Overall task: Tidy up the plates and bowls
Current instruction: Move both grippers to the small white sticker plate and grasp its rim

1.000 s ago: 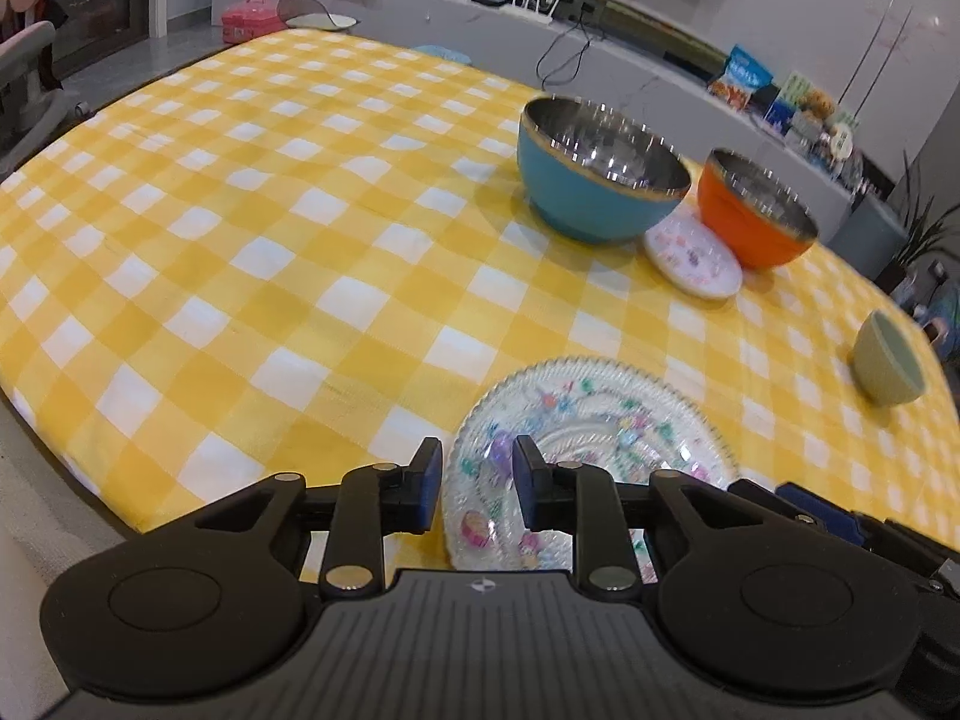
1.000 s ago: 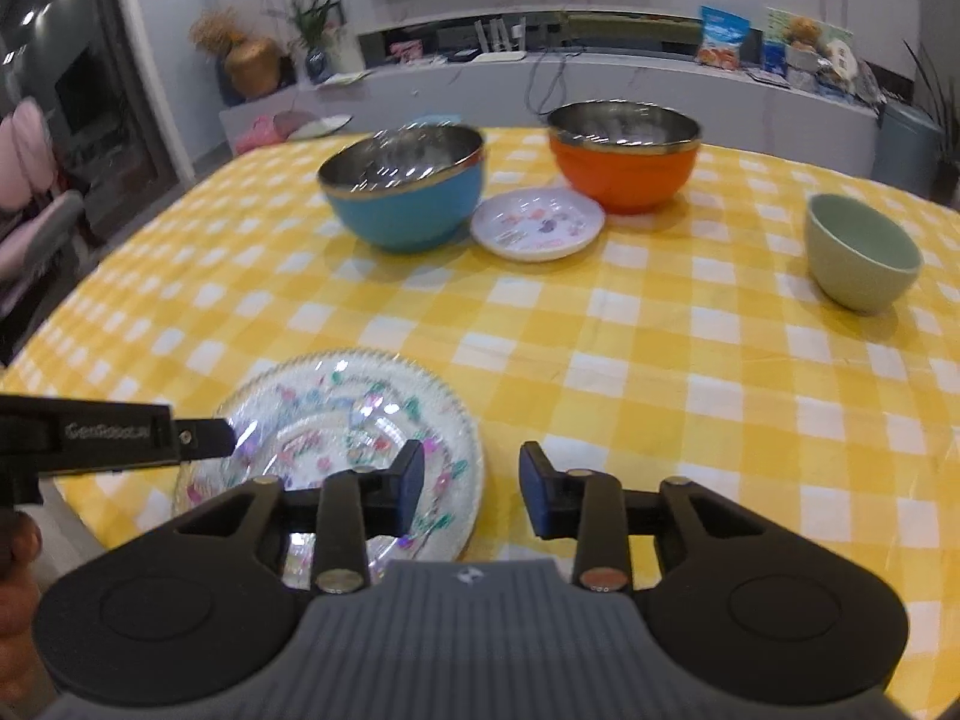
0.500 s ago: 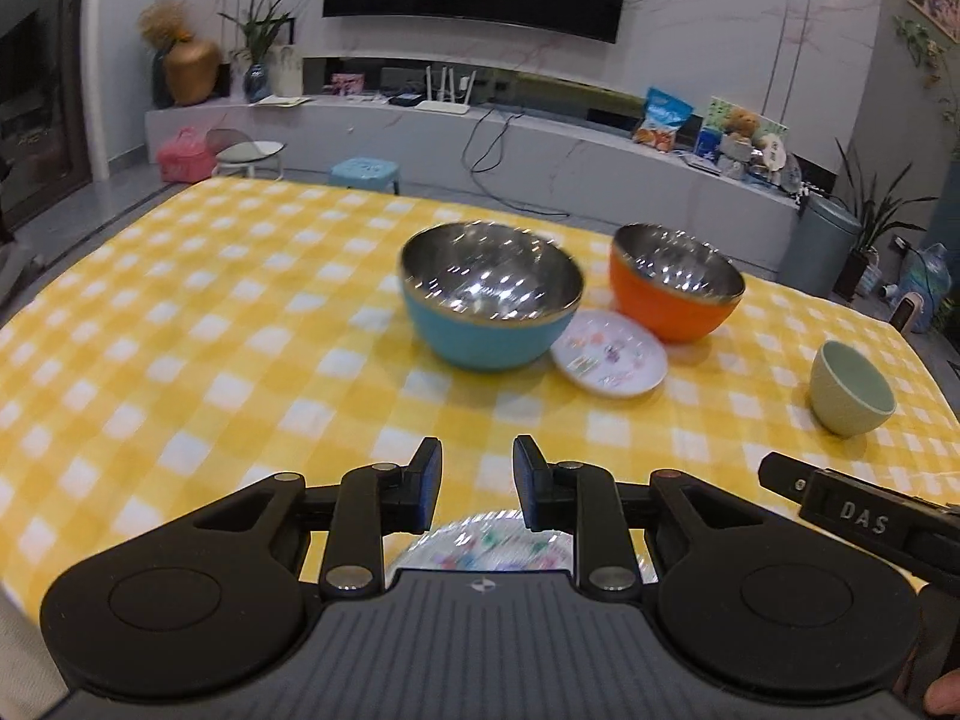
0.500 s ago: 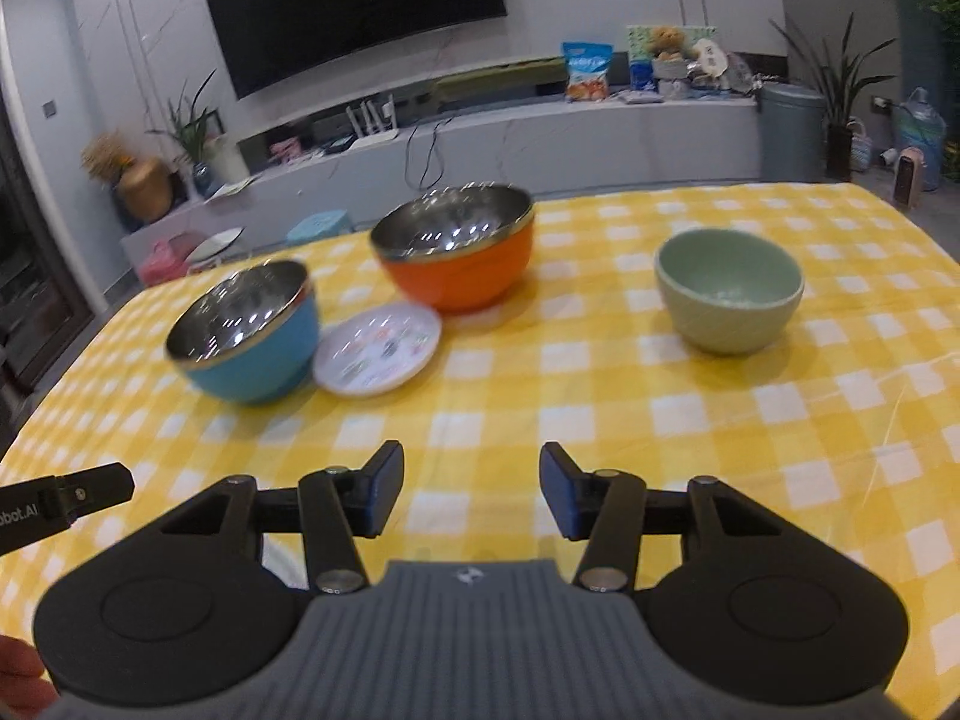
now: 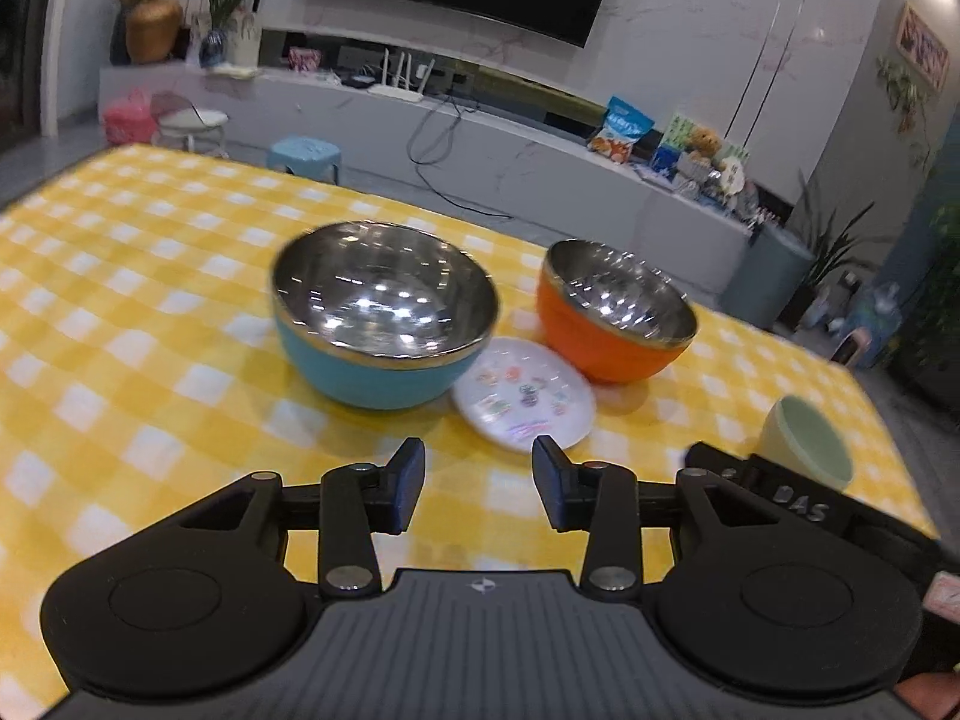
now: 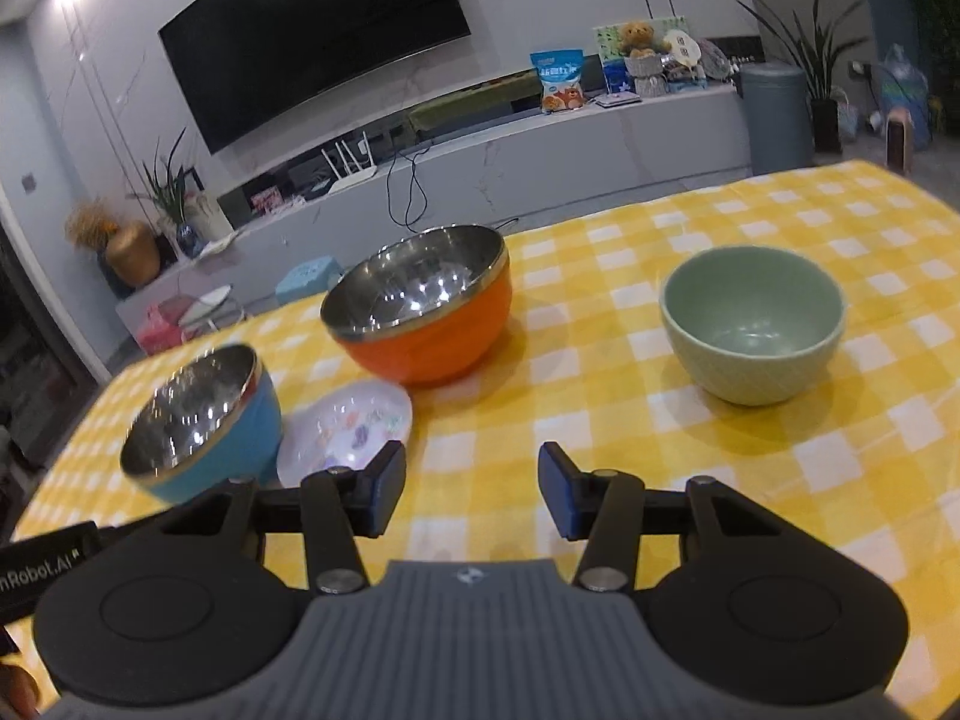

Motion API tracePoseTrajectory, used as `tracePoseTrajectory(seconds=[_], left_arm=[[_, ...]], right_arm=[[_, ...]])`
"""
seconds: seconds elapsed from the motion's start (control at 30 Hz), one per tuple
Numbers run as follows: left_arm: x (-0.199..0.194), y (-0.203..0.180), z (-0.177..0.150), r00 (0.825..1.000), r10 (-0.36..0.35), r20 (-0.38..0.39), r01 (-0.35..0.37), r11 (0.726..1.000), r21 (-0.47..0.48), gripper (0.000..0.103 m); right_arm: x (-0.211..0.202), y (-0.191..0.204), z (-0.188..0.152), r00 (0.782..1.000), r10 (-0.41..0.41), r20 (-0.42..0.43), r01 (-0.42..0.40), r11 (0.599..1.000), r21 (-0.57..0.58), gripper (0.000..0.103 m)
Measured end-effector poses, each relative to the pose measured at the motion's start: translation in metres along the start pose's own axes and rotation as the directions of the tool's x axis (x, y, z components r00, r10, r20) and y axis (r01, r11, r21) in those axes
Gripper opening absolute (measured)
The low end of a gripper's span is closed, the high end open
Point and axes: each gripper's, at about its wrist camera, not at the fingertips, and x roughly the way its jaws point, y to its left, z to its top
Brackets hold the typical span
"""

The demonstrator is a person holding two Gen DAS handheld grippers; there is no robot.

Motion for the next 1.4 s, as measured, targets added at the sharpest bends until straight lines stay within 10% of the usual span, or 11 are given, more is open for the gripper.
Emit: tracePoseTrajectory(seconds=[0.7,1.03,1.4], left_arm=[[0.082,0.008,0.018,0.991,0.019,-0.133,-0.032,0.995,-0.095,0.036],[0.09,0.003,0.021,0.988,0.056,-0.142,-0.069,0.994,-0.085,0.014],[0.077,-0.004,0.018,0.988,0.053,-0.147,-0.069,0.993,-0.1,0.011]], right_arm=[[0.076,0.012,0.008,0.981,0.131,-0.145,-0.122,0.99,0.067,0.026],[0.081,0.011,0.005,0.976,0.159,-0.151,-0.145,0.984,0.1,0.011],[0.064,0.015,0.011,0.978,0.108,-0.178,-0.088,0.989,0.117,0.007]])
